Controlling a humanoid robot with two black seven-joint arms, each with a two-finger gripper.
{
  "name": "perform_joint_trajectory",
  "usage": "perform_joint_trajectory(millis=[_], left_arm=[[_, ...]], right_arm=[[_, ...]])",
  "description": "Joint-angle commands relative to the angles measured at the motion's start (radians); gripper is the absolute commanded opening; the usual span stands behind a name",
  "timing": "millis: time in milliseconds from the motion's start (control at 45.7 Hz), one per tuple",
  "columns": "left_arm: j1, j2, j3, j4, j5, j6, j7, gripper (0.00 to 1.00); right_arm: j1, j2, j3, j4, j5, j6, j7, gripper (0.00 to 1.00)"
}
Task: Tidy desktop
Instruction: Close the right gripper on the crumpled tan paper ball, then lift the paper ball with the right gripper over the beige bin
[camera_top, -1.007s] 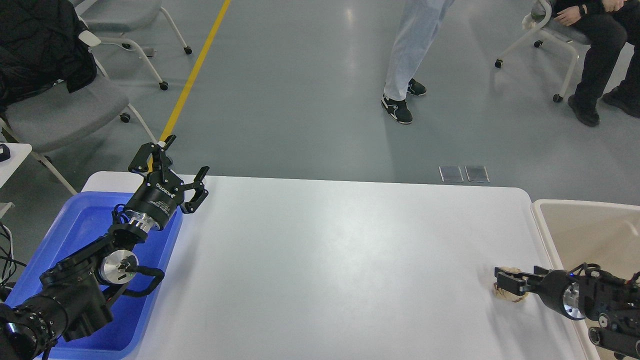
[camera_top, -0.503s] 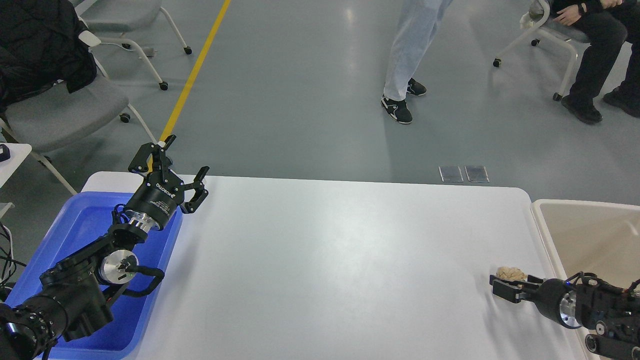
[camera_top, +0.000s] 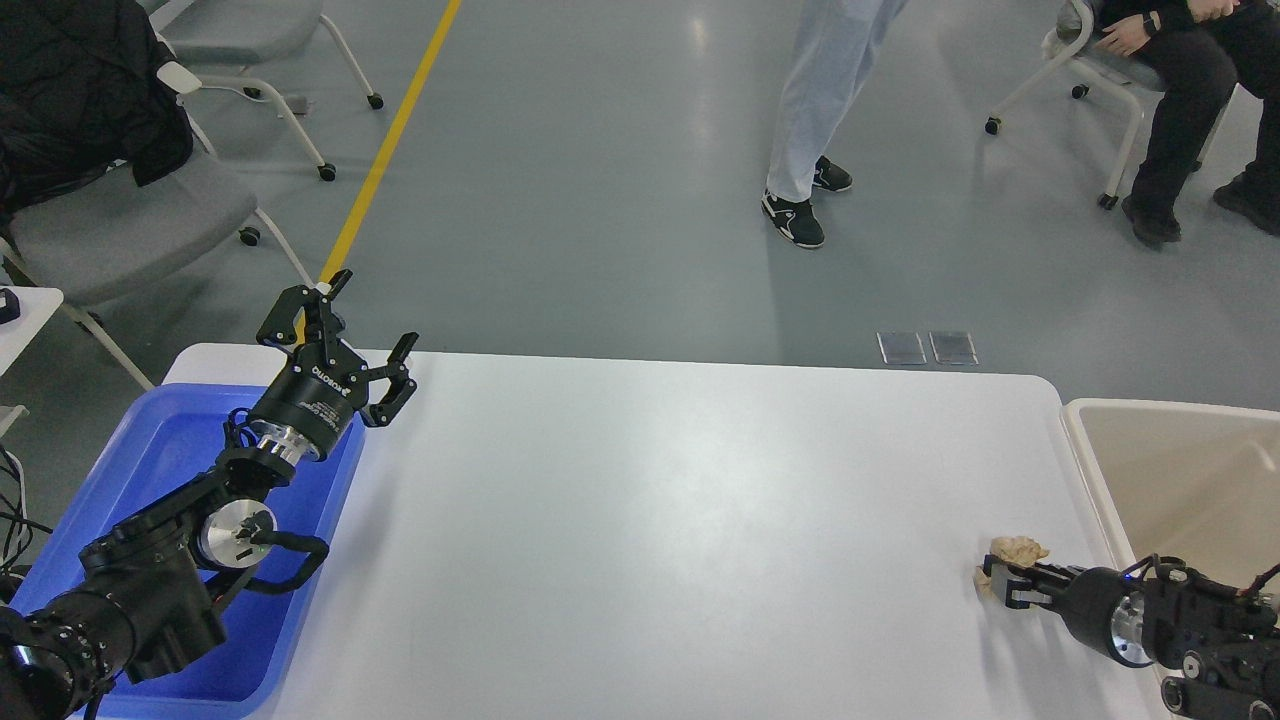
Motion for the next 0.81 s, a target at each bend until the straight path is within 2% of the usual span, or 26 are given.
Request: perform_joint_trajectory(millis=[0,175,219,350,569,788], left_arm=[[0.0,0.0,0.0,0.0,0.0,0.0,0.0,1.0],[0.0,0.0,0.0,0.0,0.0,0.0,0.0,1.0],[0.0,0.0,0.0,0.0,0.0,0.0,0.0,1.0],[0.0,0.0,0.0,0.0,0.0,0.0,0.0,1.0],[0.0,0.0,0.0,0.0,0.0,0.0,0.0,1.0],[0.0,0.0,0.0,0.0,0.0,0.0,0.0,1.0]], right_arm=[[0.002,-0.03,0.029,0.004,0.057,-0.003,0.044,0.0],[0.022,-0.113,0.071,0.071,0.114,0.011,0.141,0.0],[0.04,-0.151,0.074,0.11,0.126,0.012,0.153,0.0],[0.093,-0.251,0.074,0.216,0.131,0.026,0.159,0.0],[0.24,-0.441,0.08,0.398,0.162,0.111,0.159,0.0],[0.367,-0.573,0.089,0.432,0.166,0.252,0.158,0.0]])
